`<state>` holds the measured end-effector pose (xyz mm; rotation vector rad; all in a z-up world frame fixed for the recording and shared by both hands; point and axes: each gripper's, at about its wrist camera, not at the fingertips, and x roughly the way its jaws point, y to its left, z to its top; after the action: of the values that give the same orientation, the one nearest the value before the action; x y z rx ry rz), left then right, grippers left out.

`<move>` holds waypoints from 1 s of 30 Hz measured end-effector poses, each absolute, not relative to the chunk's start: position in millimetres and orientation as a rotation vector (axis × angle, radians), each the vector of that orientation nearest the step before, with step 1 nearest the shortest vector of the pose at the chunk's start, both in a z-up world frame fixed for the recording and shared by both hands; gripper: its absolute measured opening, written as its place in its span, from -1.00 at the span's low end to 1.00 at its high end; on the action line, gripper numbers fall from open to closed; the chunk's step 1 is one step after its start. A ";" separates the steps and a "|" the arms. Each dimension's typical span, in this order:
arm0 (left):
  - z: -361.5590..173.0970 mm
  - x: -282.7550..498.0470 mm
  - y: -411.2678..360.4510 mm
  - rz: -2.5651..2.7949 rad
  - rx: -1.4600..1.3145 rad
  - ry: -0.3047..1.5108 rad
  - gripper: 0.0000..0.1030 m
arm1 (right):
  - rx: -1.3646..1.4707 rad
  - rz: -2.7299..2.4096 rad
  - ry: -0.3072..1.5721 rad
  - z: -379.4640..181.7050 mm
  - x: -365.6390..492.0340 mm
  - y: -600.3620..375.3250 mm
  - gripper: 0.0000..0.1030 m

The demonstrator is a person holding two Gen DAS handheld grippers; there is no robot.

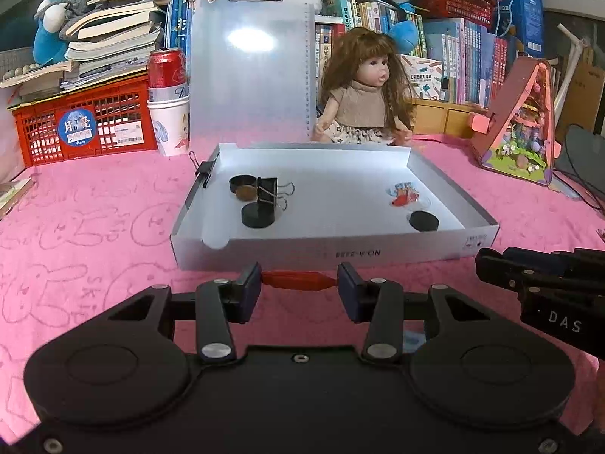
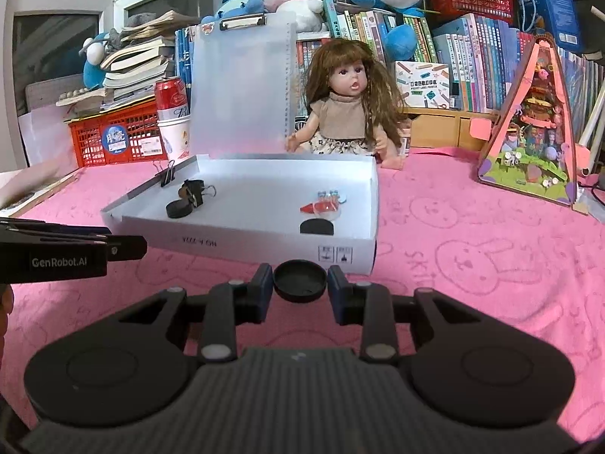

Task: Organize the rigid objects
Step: 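Grasp the red stick with the left tool while the right tool grasps a black cap, then carry the red stick with the left tool while the right tool carries the black cap over the box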

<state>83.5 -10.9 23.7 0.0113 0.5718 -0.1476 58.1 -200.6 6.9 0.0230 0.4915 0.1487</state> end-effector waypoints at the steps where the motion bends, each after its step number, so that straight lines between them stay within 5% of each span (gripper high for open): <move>1: 24.6 85.4 -11.1 -0.147 0.012 0.571 -0.18 | 0.024 0.148 0.492 7.7 60.2 -200.4 -0.30; 30: 46.0 158.7 5.7 -0.137 -0.070 0.595 -0.18 | 0.072 0.104 0.521 28.3 132.9 -207.1 -0.30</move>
<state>158.7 5.7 46.0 -0.0701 0.5951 -0.1371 132.9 -207.1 28.3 0.0722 0.5209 0.1040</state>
